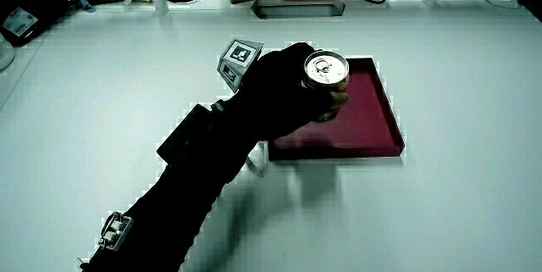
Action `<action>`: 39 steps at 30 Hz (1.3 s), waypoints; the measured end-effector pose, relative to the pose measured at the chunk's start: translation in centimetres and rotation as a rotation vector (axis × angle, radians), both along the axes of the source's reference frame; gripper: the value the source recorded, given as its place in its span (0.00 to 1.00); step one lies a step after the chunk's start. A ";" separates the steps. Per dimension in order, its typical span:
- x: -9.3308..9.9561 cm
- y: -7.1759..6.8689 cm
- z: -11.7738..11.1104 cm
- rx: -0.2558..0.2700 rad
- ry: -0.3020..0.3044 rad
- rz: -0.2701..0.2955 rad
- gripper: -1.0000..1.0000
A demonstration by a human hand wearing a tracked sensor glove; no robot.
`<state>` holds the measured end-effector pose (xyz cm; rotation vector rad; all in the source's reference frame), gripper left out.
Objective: Place red bull into plate
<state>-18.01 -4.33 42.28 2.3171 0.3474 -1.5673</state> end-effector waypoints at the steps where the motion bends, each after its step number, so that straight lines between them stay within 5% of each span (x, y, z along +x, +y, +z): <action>1: -0.2 -0.1 0.3 -0.008 -0.011 -0.011 0.50; 18: -0.9 -0.7 4.5 -0.118 -0.042 -0.106 0.50; 39: -0.5 -0.7 6.0 -0.184 -0.046 -0.082 0.50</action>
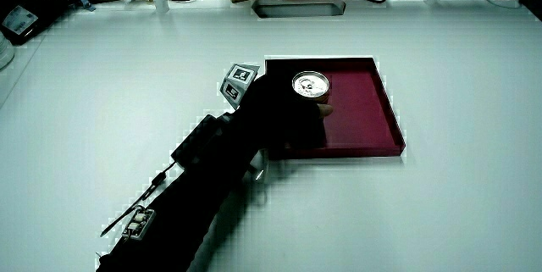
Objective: Place red bull into plate
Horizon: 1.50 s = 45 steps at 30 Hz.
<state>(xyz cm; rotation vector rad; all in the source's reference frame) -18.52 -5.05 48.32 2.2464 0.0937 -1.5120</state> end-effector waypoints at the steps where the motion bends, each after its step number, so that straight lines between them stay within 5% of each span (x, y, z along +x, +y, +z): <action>1: 0.0 0.0 0.0 -0.004 -0.007 -0.001 0.50; 16: -0.1 0.2 0.2 -0.001 0.009 -0.005 0.26; 21: -0.5 0.8 -0.4 -0.015 0.053 -0.004 0.17; 23: -0.8 0.8 -0.9 -0.008 0.128 0.000 0.13; 26: -1.5 0.7 -2.3 -0.029 0.147 0.018 0.07; 27: -1.6 0.8 -2.7 -0.029 0.209 0.017 0.06; 28: -2.0 0.7 -3.2 0.000 0.154 0.034 0.04; 36: -3.8 1.2 -6.9 0.011 0.119 0.085 0.00; 45: -5.7 1.7 -9.3 0.064 -0.027 0.125 0.00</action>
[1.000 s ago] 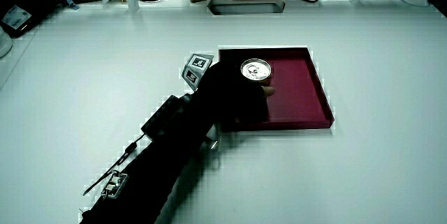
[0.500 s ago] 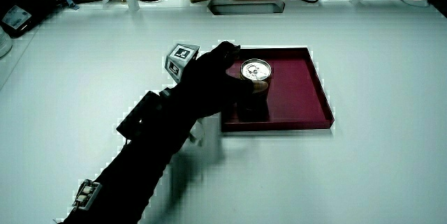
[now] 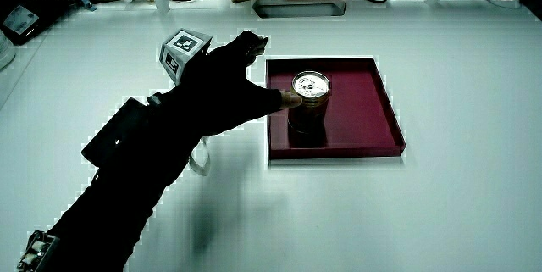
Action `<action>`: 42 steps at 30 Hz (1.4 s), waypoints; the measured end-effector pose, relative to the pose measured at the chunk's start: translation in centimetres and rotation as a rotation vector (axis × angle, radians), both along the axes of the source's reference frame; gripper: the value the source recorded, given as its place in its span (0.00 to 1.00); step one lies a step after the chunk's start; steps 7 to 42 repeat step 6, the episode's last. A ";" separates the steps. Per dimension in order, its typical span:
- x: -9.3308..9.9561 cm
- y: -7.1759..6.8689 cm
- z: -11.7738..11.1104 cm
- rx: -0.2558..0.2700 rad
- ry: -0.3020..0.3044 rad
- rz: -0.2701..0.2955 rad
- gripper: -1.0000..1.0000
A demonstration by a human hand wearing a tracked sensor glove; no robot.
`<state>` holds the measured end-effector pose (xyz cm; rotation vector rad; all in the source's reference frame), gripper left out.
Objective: Place red bull into plate
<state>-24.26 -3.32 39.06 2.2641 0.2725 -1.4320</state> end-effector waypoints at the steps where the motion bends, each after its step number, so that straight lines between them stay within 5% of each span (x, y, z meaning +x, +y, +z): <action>1: -0.1 0.1 -0.2 -0.002 0.016 0.002 0.00; 42: -0.7 0.5 -0.9 0.007 0.025 -0.004 0.00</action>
